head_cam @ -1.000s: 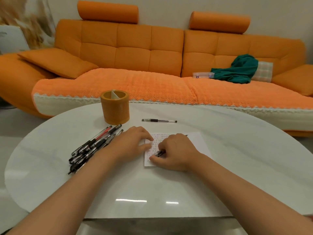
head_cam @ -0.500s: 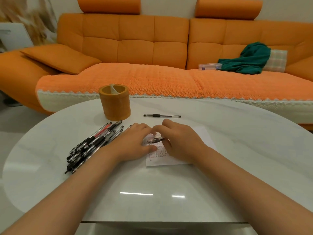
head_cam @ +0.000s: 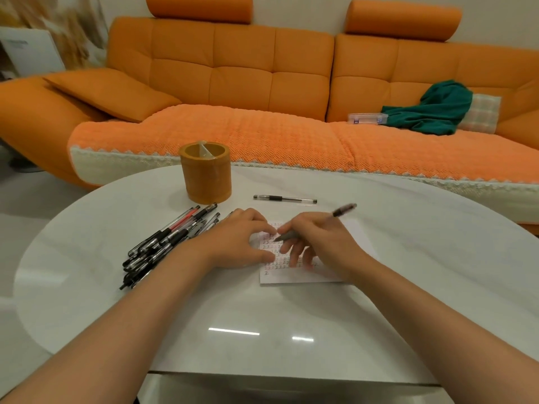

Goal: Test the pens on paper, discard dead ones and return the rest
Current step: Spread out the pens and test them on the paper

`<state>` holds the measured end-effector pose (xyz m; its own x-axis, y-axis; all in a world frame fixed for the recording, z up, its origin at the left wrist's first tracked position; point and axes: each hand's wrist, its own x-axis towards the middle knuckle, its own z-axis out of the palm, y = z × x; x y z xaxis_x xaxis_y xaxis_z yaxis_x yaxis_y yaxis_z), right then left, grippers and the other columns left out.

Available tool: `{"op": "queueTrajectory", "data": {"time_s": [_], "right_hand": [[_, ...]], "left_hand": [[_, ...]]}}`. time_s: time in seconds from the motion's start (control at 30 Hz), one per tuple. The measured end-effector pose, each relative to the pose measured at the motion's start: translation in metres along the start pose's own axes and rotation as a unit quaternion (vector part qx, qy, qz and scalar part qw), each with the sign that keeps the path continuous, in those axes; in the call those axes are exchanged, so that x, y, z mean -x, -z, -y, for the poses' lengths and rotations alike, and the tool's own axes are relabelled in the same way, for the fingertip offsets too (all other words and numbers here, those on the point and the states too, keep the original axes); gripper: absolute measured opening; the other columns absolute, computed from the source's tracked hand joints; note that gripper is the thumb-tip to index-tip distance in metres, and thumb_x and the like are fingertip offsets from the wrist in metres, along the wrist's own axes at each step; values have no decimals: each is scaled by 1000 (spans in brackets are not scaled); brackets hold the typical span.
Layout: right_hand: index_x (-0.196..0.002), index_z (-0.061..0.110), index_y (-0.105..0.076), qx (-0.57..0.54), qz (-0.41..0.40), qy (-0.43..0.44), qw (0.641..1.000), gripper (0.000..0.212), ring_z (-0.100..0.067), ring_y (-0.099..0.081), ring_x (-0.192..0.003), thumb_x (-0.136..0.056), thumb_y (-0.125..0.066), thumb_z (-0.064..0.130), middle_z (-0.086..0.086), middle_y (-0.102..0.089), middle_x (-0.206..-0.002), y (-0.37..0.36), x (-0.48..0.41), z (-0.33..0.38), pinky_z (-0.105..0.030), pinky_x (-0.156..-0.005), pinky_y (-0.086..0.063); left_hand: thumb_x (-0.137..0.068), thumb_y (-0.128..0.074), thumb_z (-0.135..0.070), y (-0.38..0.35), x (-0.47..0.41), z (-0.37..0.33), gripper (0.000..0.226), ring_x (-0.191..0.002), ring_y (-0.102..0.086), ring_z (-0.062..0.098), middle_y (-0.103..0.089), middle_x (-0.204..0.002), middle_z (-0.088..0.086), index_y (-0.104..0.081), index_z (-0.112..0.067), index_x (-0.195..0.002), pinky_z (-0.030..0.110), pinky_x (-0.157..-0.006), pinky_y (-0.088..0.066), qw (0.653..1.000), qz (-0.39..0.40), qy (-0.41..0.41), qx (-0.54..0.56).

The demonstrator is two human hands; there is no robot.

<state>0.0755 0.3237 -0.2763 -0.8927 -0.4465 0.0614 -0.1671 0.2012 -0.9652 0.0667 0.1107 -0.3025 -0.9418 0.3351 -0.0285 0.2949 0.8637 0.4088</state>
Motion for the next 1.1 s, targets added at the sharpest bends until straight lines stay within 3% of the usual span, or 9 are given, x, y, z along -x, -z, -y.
{"op": "queueTrajectory", "data": {"time_s": [0.1,0.23,0.4,0.6,0.8,1.1], "right_hand": [[-86,4,-67,39,34,-42,998,6,-23,-58,-50,-84,-61,3,-19,-65,-63,-8,8,-6,-27,-49,-46],[-77,-3,-62,86,52,-28,995,27,-21,-56,-49,-71,-68,23,-22,-65,-62,-17,13,-9,-29,-55,-49],[-78,-7,-58,89,62,-22,994,9,-25,-57,-51,-80,-64,-1,-24,-64,-60,-17,8,-13,-33,-55,-47],[-68,0,-53,104,47,-13,993,21,-19,-49,-47,-80,-70,4,-8,-57,-55,-19,5,-21,-28,-49,-41],[-70,-4,-53,118,44,-5,992,25,-12,-51,-44,-83,-72,6,-5,-57,-55,-21,5,-20,-22,-46,-40],[-68,1,-53,152,50,13,987,21,-13,-51,-50,-77,-70,10,-4,-56,-56,-24,7,-22,-26,-50,-42]], "left_hand": [[-82,-66,-64,-1,1,2,64,-131,-28,5,-38,-139,-18,-49,-43,-140,38,-111,-34,1000,0,-6,-4],[-81,-66,-68,0,1,2,71,-133,-26,6,-37,-141,-17,-46,-42,-144,35,-112,-32,1000,15,-5,-11],[-79,-68,-66,1,0,3,70,-133,-26,8,-36,-139,-16,-46,-43,-142,40,-112,-34,1000,19,-6,-10],[-78,-70,-65,4,2,2,76,-135,-25,9,-33,-144,-14,-42,-42,-145,38,-113,-33,999,34,2,-3],[-78,-72,-63,5,3,2,77,-136,-24,9,-32,-145,-14,-42,-42,-146,36,-113,-32,999,33,2,2],[-79,-72,-61,5,4,1,76,-139,-22,11,-31,-148,-12,-41,-42,-146,40,-116,-30,999,39,8,10]]}}
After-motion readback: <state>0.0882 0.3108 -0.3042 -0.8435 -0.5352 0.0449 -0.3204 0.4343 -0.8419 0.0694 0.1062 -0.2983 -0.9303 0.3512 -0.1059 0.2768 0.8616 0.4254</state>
